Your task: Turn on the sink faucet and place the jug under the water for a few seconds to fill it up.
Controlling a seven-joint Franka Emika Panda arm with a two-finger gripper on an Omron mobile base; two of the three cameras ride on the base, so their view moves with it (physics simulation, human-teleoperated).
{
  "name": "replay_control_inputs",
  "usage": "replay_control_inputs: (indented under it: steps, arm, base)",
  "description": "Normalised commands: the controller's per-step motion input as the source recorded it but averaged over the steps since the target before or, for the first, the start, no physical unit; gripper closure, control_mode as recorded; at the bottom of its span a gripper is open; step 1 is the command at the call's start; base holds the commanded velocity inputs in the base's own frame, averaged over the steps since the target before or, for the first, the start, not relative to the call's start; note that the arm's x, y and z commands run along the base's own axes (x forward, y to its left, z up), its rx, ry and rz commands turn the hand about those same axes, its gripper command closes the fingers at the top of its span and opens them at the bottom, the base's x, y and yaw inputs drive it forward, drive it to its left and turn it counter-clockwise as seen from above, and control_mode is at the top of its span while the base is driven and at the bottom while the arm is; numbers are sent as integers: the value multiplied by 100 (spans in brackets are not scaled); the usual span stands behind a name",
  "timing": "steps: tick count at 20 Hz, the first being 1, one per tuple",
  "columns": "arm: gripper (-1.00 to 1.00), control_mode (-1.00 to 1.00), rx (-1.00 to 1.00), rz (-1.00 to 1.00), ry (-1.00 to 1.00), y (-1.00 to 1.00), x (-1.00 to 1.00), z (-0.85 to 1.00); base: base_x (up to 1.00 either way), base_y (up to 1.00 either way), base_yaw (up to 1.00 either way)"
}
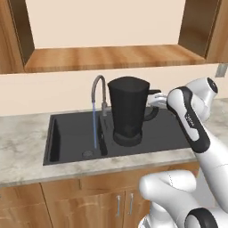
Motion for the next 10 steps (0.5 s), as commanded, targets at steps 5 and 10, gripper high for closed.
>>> replay_control_inputs:
  steps: [5,10]
  arm:
    - [100,100,0,0,0,0,0,0]
    - [100,100,0,0,0,0,0,0]
  base:
    - [2,84,0]
    - [10,71,-2]
